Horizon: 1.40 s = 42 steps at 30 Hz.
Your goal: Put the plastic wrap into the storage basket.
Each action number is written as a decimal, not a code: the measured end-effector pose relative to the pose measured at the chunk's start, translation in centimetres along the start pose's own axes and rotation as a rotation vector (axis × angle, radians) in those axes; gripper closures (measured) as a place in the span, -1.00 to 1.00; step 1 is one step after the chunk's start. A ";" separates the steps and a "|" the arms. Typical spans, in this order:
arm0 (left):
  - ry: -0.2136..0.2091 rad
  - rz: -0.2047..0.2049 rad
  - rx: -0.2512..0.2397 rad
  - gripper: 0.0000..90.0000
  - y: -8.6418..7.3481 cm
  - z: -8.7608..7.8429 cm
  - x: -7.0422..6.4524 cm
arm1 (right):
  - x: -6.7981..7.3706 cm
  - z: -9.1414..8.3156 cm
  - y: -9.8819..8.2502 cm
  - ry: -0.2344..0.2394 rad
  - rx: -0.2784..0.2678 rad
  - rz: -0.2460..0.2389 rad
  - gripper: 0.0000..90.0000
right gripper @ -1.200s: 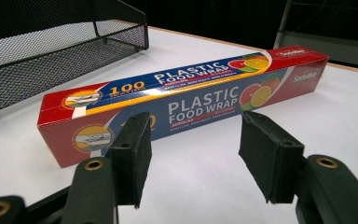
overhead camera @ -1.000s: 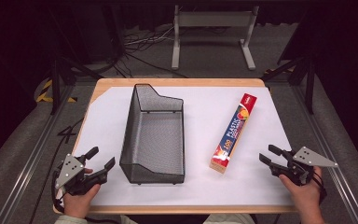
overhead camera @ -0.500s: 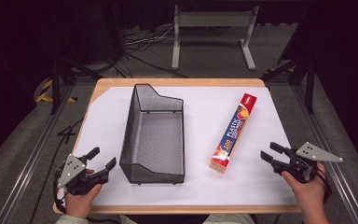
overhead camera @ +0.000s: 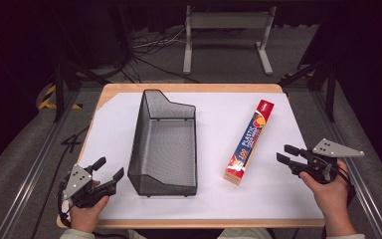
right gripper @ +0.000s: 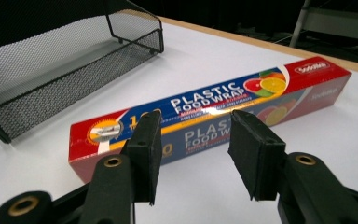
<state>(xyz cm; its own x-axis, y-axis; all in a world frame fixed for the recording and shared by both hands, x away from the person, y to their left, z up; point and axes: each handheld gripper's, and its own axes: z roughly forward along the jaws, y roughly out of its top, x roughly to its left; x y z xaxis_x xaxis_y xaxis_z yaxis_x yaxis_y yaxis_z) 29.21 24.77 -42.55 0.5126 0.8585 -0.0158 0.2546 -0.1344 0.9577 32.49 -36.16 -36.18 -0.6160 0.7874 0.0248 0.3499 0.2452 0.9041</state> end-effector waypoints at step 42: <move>0.017 0.003 0.002 -0.37 -0.1 -0.2 0.3 | 4.0 10.6 7.5 0.218 0.221 -0.063 0.78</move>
<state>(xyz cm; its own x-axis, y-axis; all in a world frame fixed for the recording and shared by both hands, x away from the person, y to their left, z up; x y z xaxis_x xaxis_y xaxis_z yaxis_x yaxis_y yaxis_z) 29.21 25.12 -42.57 0.4990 0.8665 -0.0082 0.2551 -0.1379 0.9570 40.14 -25.20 -33.79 -0.7695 0.6330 0.0840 0.4363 0.4252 0.7930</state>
